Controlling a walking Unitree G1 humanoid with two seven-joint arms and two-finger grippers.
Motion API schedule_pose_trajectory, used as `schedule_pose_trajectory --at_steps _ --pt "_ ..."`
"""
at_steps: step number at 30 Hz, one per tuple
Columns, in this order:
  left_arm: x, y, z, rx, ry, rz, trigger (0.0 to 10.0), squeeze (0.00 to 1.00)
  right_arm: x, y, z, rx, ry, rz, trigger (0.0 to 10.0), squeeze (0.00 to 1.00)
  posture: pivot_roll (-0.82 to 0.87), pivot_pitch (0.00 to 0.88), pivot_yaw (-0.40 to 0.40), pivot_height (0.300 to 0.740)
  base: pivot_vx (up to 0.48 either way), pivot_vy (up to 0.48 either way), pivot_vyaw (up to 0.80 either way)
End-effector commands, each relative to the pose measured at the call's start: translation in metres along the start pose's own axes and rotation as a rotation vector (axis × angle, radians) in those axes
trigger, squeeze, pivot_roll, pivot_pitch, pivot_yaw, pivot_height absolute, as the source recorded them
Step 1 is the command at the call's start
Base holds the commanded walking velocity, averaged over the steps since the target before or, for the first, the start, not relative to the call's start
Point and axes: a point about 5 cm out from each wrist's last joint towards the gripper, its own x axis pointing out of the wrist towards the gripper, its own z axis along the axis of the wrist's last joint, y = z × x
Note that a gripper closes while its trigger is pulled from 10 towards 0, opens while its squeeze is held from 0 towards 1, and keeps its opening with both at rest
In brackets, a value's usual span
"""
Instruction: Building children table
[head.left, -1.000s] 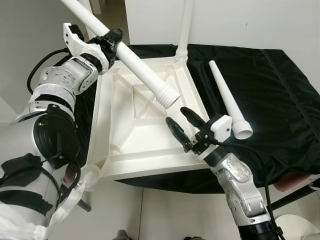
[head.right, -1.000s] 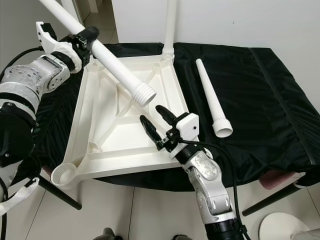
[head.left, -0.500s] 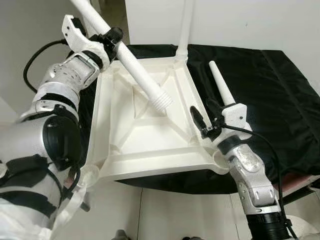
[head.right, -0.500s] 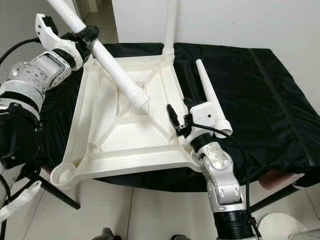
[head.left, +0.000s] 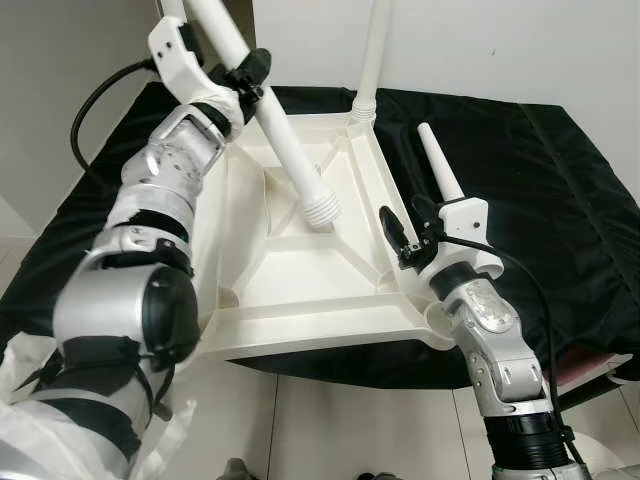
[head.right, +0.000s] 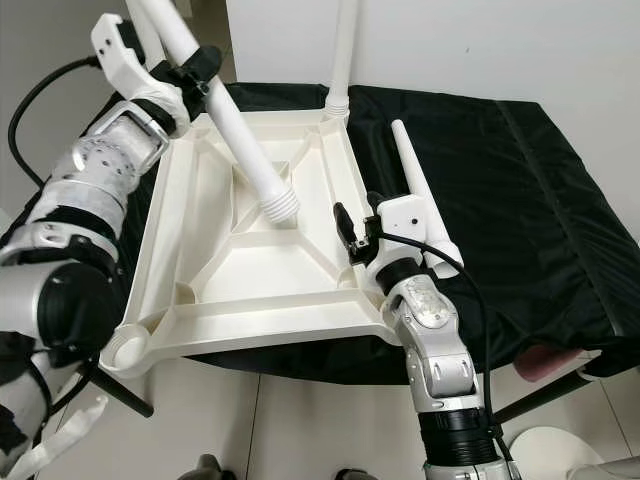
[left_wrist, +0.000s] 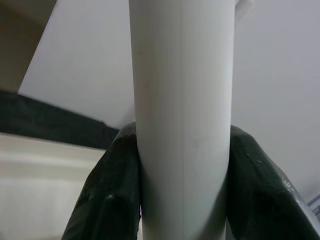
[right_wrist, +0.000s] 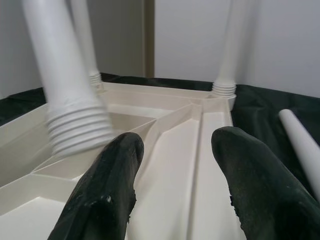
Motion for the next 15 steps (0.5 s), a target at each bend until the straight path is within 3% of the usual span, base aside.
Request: schedule_pose_trajectory --at_steps 1,4,9,14,15 --pt "-0.001 -0.014 -0.005 0.073 -0.022 -0.132 10.0 0.0 0.0 0.005 -0.002 0.016 0.007 0.03 10.0 0.0 -0.02 0.059 -0.002 0.74 0.0 0.0 0.0" --pt "-0.002 -0.019 -0.01 0.088 -0.021 -0.145 10.0 0.0 0.001 0.008 -0.003 0.016 0.01 0.038 10.0 0.0 -0.02 0.059 -0.002 0.74 0.0 0.0 0.0" --pt "-0.008 -0.048 -0.042 0.15 0.021 -0.252 10.0 0.0 0.002 0.026 -0.003 0.076 0.005 0.141 10.0 0.0 -0.03 0.048 -0.012 0.74 0.0 0.0 0.0" --pt "-0.01 -0.054 -0.046 0.165 0.021 -0.265 10.0 0.0 0.003 0.029 -0.002 0.075 0.007 0.152 10.0 0.0 -0.03 0.048 -0.013 0.74 0.0 0.0 0.0" --pt "-0.011 -0.063 -0.05 0.171 0.018 -0.296 10.0 0.0 0.007 0.03 -0.001 0.081 0.008 0.163 10.0 0.49 -0.02 0.048 -0.013 0.74 0.0 0.0 0.0"
